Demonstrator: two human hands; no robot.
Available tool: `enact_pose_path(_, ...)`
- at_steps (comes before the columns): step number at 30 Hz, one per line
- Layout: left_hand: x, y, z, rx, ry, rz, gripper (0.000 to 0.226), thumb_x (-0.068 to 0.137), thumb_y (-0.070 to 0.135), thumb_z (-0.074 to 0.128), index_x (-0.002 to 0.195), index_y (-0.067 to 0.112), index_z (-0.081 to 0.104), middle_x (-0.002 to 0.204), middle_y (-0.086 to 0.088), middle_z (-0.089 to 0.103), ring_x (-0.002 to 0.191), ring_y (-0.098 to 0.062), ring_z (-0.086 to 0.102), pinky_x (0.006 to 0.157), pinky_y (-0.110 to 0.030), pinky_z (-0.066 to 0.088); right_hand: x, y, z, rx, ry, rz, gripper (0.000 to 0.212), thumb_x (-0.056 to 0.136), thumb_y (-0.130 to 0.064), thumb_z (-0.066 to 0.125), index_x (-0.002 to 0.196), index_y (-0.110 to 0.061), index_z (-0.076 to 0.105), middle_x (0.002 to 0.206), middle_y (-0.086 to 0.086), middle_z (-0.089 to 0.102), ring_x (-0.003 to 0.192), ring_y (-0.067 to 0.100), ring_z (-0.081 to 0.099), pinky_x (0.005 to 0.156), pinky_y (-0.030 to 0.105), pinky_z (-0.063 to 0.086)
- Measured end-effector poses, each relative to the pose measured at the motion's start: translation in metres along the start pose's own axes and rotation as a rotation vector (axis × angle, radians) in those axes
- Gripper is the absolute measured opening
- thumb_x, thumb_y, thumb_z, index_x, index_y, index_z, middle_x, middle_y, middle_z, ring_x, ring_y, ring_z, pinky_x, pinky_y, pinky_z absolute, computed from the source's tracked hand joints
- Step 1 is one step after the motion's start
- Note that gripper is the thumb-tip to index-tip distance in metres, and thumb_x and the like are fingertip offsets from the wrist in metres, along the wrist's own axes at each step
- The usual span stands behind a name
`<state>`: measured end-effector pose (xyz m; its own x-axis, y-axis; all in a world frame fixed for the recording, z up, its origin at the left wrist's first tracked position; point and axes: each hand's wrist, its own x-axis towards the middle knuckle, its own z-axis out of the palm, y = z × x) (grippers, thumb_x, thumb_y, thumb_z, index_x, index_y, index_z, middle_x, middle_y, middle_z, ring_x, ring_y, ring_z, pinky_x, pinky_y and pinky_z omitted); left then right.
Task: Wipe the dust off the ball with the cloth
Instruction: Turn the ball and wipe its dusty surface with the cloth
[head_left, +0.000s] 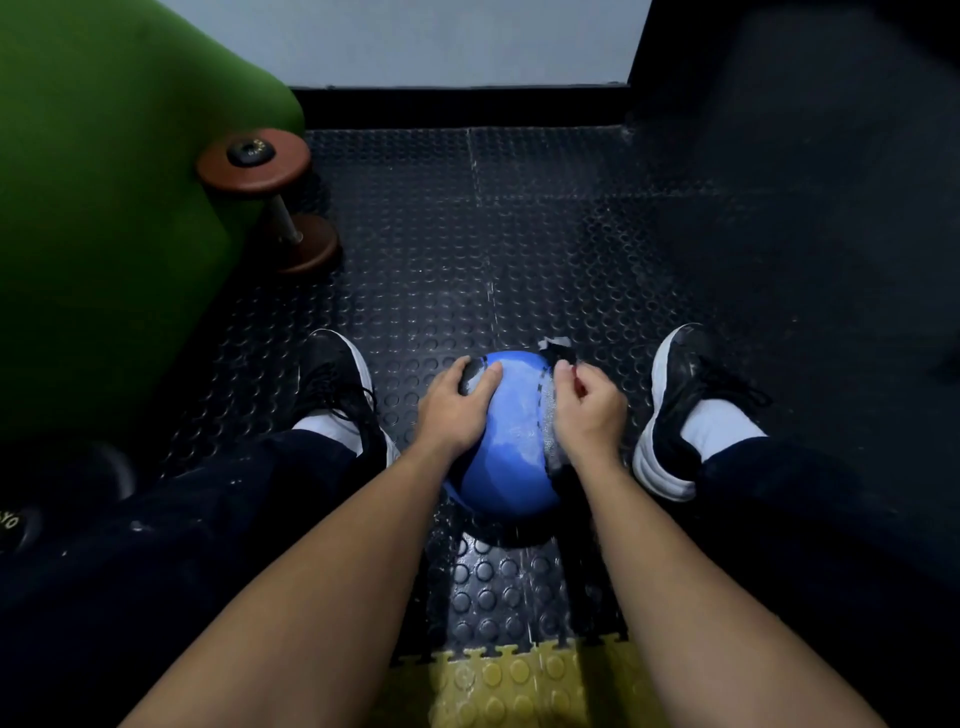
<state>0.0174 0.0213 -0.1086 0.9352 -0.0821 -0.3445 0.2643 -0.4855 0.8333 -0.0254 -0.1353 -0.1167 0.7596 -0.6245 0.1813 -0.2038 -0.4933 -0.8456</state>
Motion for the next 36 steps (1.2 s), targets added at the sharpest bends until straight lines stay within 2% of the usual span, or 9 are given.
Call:
enact_pose_path(4, -0.001, -0.004, -0.003, -0.022, 0.000, 0.014, 0.071, 0.090, 0.068, 0.056, 0.150, 0.033, 0.046, 0.159, -0.001, 0.041, 0.144, -0.023, 0.040, 0.121, -0.043, 0.029, -0.018, 0.006, 0.000, 0.044, 0.038, -0.187, 0.025, 0.093, -0.026, 0.055, 0.093, -0.010, 0.074, 0.095, -0.003, 0.072, 0.088, 0.012, 0.063, 0.080, 0.023, 0.047)
enact_pose_path(10, -0.004, -0.007, 0.000, -0.031, 0.007, -0.007, 0.084, 0.079, 0.081, 0.050, 0.150, 0.036, 0.045, 0.158, 0.001, 0.042, 0.144, -0.024, 0.040, 0.119, -0.052, 0.031, 0.008, 0.014, -0.006, -0.084, -0.030, 0.017, 0.045, 0.091, -0.039, 0.051, 0.056, -0.014, 0.040, 0.054, -0.004, 0.043, 0.059, 0.024, 0.044, 0.060, 0.031, 0.029)
enact_pose_path(14, -0.001, -0.003, 0.001, -0.034, 0.017, -0.019, 0.080, 0.083, 0.077, 0.051, 0.150, 0.033, 0.045, 0.158, 0.001, 0.042, 0.144, -0.024, 0.039, 0.120, -0.049, 0.030, -0.004, -0.006, 0.000, 0.000, -0.046, -0.137, 0.030, 0.092, -0.031, 0.053, 0.083, -0.009, 0.072, 0.090, 0.001, 0.071, 0.085, 0.021, 0.065, 0.078, 0.033, 0.051)
enact_pose_path(17, 0.000, -0.006, 0.000, -0.016, 0.011, 0.006, 0.074, 0.089, 0.071, 0.053, 0.151, 0.032, 0.045, 0.158, -0.001, 0.042, 0.144, -0.024, 0.039, 0.121, -0.047, 0.029, -0.035, 0.007, -0.005, 0.054, 0.035, -0.256, 0.031, 0.095, -0.024, 0.052, 0.111, -0.008, 0.073, 0.115, 0.001, 0.071, 0.109, 0.012, 0.063, 0.097, 0.023, 0.046)
enact_pose_path(23, -0.004, -0.007, 0.006, 0.011, 0.021, 0.015, 0.083, 0.082, 0.080, 0.049, 0.151, 0.034, 0.044, 0.159, 0.001, 0.041, 0.146, -0.024, 0.036, 0.120, -0.051, 0.028, -0.016, 0.025, -0.008, -0.012, 0.109, 0.131, 0.056, 0.086, -0.055, 0.035, 0.065, -0.007, 0.055, 0.068, 0.013, 0.059, 0.070, 0.034, 0.058, 0.065, 0.039, 0.039)
enact_pose_path(26, -0.002, -0.004, 0.007, -0.011, 0.045, -0.013, 0.079, 0.085, 0.076, 0.050, 0.151, 0.032, 0.044, 0.159, 0.001, 0.041, 0.146, -0.024, 0.036, 0.121, -0.050, 0.028, -0.028, 0.009, -0.007, 0.009, 0.070, -0.090, 0.047, 0.092, -0.041, 0.043, 0.100, -0.006, 0.074, 0.105, 0.008, 0.073, 0.100, 0.024, 0.066, 0.089, 0.032, 0.049)
enact_pose_path(29, -0.001, -0.005, 0.003, -0.030, 0.050, -0.015, 0.072, 0.090, 0.069, 0.054, 0.151, 0.031, 0.046, 0.159, 0.000, 0.041, 0.146, -0.023, 0.037, 0.121, -0.046, 0.028, -0.053, 0.011, -0.004, 0.057, 0.073, -0.225, 0.041, 0.096, -0.030, 0.045, 0.116, -0.003, 0.070, 0.122, 0.010, 0.068, 0.115, 0.021, 0.062, 0.102, 0.028, 0.044)
enact_pose_path(33, -0.008, -0.008, 0.003, -0.003, 0.073, 0.017, 0.070, 0.092, 0.067, 0.053, 0.151, 0.029, 0.046, 0.157, -0.001, 0.043, 0.144, -0.023, 0.038, 0.120, -0.045, 0.029, -0.036, 0.029, -0.008, 0.011, 0.179, 0.044, 0.054, 0.092, -0.042, 0.040, 0.077, 0.003, 0.067, 0.080, 0.024, 0.068, 0.075, 0.040, 0.063, 0.068, 0.037, 0.040)
enact_pose_path(36, -0.014, -0.006, 0.005, 0.036, 0.094, -0.017, 0.071, 0.092, 0.069, 0.047, 0.150, 0.028, 0.044, 0.155, -0.003, 0.042, 0.143, -0.029, 0.038, 0.118, -0.048, 0.030, -0.014, 0.022, -0.008, -0.076, 0.082, 0.094, 0.051, 0.089, -0.043, 0.043, 0.076, 0.000, 0.067, 0.082, 0.019, 0.069, 0.078, 0.038, 0.062, 0.068, 0.034, 0.038)
